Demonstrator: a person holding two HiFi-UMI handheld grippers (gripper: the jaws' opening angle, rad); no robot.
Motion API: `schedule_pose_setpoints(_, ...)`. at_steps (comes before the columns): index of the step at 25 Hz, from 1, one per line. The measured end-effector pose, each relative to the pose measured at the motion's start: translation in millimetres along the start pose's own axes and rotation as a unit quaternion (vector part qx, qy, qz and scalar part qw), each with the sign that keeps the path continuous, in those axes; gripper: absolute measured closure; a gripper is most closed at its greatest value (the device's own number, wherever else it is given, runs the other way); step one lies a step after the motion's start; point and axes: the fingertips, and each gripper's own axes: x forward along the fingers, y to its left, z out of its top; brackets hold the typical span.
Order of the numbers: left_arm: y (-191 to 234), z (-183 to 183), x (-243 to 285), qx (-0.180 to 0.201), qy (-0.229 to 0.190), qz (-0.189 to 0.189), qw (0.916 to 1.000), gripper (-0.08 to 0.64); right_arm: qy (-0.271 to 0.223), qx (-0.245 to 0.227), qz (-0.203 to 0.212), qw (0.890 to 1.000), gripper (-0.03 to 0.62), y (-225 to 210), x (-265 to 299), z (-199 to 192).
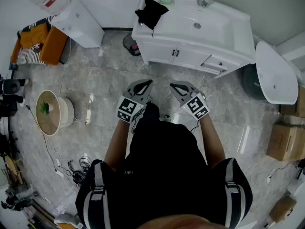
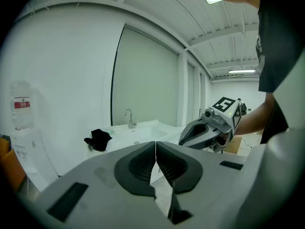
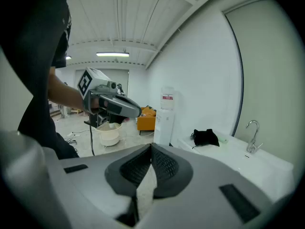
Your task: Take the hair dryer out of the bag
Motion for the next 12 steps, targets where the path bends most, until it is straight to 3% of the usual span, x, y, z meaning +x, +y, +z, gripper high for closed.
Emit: schedule_pose_setpoints(12,43,-3,18,0.004,0.008,-0.017,0.9998,0.543,0.017,0.019,0.006,1.0,0.534,-22,40,4)
